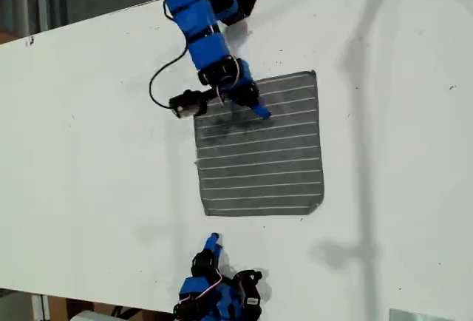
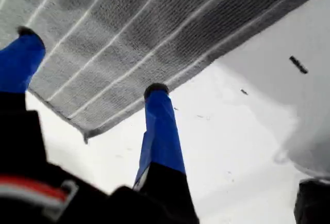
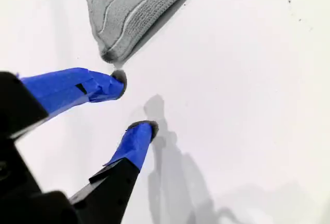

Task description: Grasp corners of a square towel and fold twice.

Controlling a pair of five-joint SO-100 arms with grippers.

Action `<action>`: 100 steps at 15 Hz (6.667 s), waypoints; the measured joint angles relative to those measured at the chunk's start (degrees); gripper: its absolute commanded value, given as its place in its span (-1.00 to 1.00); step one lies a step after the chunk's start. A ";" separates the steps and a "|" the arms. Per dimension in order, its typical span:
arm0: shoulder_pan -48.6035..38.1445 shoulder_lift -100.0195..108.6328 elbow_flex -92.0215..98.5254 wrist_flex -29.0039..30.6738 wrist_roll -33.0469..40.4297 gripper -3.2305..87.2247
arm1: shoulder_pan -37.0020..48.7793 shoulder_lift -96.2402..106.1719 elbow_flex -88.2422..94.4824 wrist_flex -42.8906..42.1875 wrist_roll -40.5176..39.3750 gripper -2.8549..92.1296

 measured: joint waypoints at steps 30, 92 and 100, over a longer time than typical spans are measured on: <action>50.01 -112.50 -102.48 17.31 -32.78 -0.44 | -21.09 -23.20 -16.96 -3.34 17.05 -0.94; 24.70 -59.50 -42.71 -5.89 -17.40 -0.94 | 26.81 -11.34 -22.41 7.91 -25.84 -0.94; 34.45 -67.41 -44.38 -12.92 -22.76 -0.94 | 19.69 -12.83 -17.49 8.96 -18.98 -0.94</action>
